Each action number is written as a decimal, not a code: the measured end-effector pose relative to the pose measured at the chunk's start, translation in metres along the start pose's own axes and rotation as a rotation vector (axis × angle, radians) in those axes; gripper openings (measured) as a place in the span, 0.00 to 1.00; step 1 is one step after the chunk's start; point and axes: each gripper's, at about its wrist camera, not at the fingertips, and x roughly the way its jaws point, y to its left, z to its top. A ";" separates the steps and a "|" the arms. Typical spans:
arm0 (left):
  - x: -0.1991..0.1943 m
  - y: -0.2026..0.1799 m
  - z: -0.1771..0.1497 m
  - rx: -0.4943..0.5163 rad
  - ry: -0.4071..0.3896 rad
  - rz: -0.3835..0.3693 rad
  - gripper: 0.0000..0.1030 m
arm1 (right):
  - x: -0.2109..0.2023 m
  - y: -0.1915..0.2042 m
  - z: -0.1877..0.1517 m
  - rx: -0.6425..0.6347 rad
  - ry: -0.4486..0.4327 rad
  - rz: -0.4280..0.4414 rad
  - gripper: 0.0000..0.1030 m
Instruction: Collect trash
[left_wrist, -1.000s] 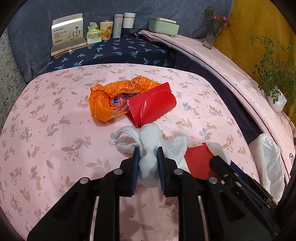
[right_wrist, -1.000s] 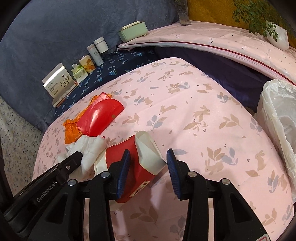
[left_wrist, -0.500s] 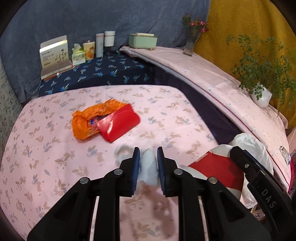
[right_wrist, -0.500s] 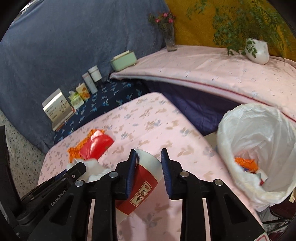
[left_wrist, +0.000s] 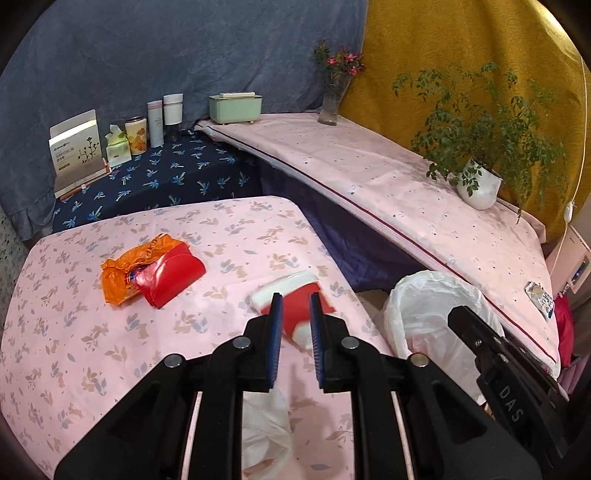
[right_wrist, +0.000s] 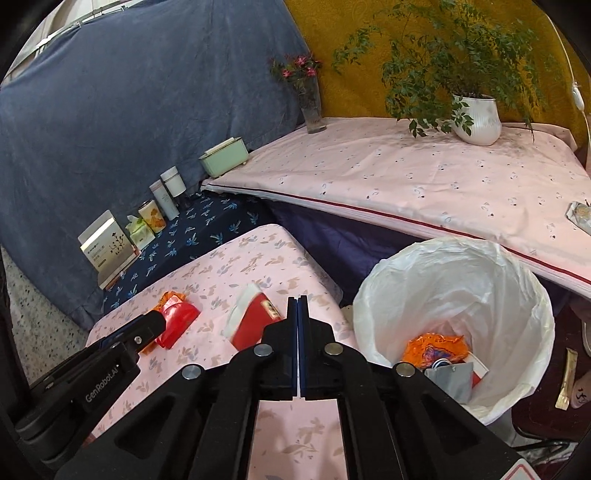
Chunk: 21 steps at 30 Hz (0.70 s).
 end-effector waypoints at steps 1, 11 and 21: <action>0.001 -0.001 -0.001 0.000 0.001 0.001 0.14 | -0.001 -0.002 -0.001 0.000 0.001 -0.002 0.02; 0.022 0.040 -0.009 -0.042 0.036 0.067 0.14 | 0.026 -0.009 -0.016 0.029 0.081 0.015 0.37; 0.048 0.083 -0.018 -0.085 0.099 0.069 0.14 | 0.097 0.019 -0.038 0.078 0.216 0.046 0.37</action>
